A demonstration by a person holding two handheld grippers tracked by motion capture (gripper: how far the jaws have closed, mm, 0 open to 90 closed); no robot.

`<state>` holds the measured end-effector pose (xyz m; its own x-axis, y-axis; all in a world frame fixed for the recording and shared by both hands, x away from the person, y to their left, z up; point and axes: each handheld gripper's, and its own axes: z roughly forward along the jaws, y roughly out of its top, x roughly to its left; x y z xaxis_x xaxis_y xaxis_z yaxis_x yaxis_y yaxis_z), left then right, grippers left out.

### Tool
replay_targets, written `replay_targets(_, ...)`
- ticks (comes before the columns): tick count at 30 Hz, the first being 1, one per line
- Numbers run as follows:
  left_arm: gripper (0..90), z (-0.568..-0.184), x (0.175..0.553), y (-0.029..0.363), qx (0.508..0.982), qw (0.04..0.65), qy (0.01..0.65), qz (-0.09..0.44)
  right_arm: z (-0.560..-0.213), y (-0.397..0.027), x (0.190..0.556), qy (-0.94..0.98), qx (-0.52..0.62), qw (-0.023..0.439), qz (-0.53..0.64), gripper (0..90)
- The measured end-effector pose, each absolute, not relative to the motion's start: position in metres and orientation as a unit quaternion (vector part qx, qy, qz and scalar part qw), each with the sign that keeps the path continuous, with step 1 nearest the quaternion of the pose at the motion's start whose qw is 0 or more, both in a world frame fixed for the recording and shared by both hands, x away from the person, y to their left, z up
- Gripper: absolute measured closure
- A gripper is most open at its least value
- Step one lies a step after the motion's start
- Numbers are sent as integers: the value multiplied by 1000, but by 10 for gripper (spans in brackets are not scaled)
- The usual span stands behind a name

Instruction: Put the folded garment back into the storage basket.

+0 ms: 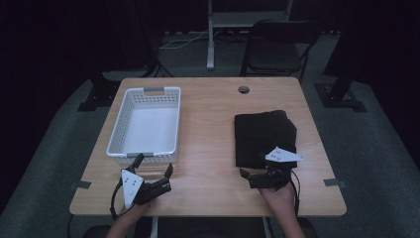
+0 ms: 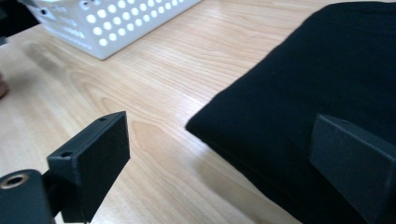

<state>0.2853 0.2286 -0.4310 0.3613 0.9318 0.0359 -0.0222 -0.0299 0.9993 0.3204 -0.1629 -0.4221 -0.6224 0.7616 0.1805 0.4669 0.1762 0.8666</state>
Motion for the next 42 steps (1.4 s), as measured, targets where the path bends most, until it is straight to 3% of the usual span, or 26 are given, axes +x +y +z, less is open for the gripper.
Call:
replay_targets(16,29,-431,286,228,588,578,388,411,-419,-157,326,767,379,121,504,75)
replay_targets(42,29,-431,286,228,588,578,387,412,-396,-177,325,737,395,170,522,76)
